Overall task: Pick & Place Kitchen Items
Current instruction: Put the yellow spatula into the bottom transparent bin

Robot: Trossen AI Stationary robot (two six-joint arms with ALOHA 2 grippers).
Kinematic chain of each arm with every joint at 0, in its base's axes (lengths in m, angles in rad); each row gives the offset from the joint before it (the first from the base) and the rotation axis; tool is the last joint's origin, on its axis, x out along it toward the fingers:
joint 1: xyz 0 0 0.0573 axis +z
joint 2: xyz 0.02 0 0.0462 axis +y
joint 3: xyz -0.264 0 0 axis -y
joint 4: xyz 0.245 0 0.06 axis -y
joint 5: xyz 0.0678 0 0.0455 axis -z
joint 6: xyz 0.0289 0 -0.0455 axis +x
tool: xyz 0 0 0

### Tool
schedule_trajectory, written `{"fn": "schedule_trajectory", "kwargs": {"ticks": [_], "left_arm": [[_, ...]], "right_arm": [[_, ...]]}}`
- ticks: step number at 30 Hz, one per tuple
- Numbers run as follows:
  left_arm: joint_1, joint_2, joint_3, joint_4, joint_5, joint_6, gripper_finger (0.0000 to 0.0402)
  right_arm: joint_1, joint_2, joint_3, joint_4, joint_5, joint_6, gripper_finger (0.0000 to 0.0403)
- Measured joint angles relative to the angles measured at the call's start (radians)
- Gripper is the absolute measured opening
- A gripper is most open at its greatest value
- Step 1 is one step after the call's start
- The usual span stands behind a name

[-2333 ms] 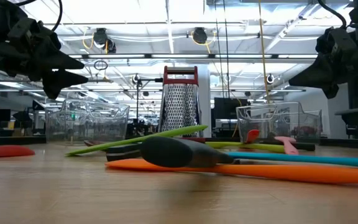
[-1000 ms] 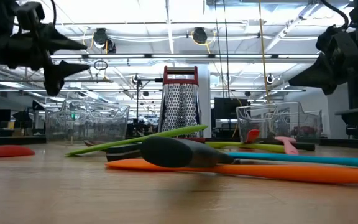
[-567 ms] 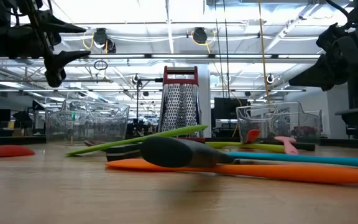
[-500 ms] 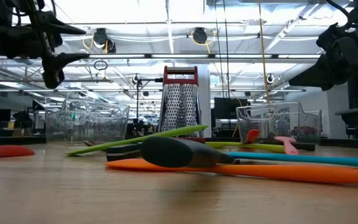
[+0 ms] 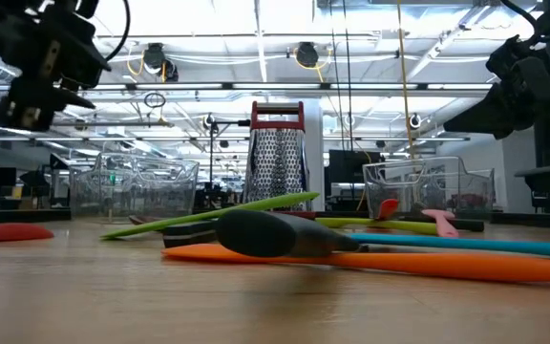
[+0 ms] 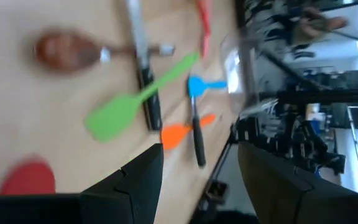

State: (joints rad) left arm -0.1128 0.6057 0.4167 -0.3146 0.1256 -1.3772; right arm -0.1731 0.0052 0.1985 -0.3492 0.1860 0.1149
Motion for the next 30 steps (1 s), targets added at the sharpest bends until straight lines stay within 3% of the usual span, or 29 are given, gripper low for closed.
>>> {"fn": "schedule_trajectory", "kwargs": {"ticks": [8, 16, 22, 30], "left_arm": [[-0.172, 0.16, 0.079, -0.006, 0.003, -0.355, 0.0212], [-0.23, 0.215, 0.079, 0.062, -0.004, -0.36, 0.0212], [-0.227, 0.234, 0.078, 0.153, -0.145, -0.362, 0.0212], [-0.293, 0.243, 0.078, 0.05, -0.185, -0.627, 0.0212]], "right_arm": [[0.0, 0.0, 0.0, 0.0, -0.003, 0.065, 0.0], [0.0, 0.0, 0.0, 0.0, -0.003, 0.082, 0.0], [0.0, 0.0, 0.0, 0.0, -0.003, 0.082, 0.0], [0.0, 0.0, 0.0, 0.0, -0.003, 0.082, 0.0]]}}
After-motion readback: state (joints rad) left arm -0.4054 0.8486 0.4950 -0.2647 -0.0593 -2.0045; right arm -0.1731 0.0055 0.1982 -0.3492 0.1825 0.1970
